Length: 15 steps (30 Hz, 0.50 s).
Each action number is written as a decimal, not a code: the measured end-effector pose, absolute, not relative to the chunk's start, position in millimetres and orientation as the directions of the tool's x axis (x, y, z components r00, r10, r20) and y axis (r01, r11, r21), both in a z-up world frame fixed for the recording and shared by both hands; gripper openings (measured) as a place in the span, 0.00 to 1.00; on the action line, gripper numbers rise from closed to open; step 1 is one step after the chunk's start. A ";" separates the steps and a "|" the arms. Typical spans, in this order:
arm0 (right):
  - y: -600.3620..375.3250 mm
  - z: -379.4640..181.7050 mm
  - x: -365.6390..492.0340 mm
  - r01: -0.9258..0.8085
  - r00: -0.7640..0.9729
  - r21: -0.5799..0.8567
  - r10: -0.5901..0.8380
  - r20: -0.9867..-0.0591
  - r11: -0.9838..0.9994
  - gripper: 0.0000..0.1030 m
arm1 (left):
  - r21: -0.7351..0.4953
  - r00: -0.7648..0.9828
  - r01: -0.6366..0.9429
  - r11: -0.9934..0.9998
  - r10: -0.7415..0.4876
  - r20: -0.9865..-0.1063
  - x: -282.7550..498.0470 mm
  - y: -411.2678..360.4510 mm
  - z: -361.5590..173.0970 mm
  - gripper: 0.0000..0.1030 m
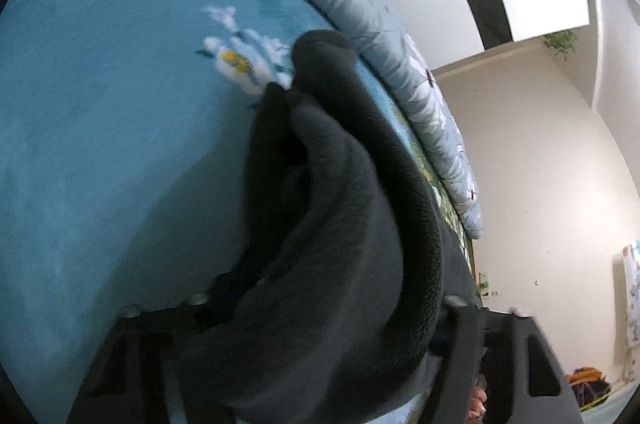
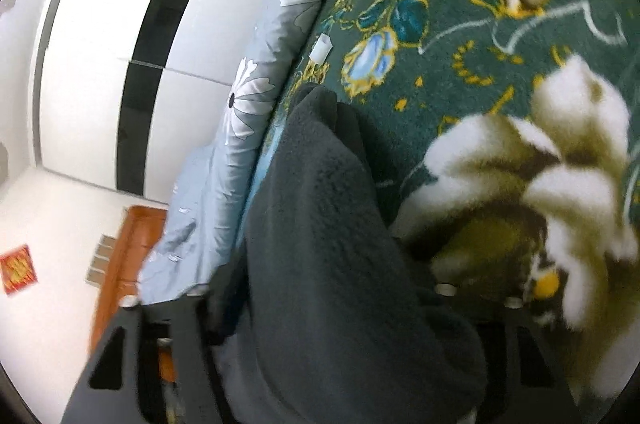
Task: Fold clothes
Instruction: 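Grasp the folded jacket bundle with both grippers from its sides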
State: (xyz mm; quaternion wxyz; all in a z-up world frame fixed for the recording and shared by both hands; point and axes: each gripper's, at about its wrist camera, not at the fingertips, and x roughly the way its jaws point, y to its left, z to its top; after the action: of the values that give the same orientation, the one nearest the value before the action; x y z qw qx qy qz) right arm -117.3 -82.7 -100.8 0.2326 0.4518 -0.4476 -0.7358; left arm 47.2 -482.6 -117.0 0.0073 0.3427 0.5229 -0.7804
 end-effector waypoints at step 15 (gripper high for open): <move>-50.5 -68.4 2.7 0.042 -0.444 0.856 -0.777 -0.446 -0.515 0.44 | -0.831 -0.722 0.311 -0.461 0.454 -0.522 163.3 -457.4 -97.9 0.48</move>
State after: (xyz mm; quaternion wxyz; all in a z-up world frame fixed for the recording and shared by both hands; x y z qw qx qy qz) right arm 2.7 -50.5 -68.4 0.2750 0.4501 -0.4085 -0.7449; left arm 163.3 -457.4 -97.9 -0.0465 0.3698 0.5171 -0.7705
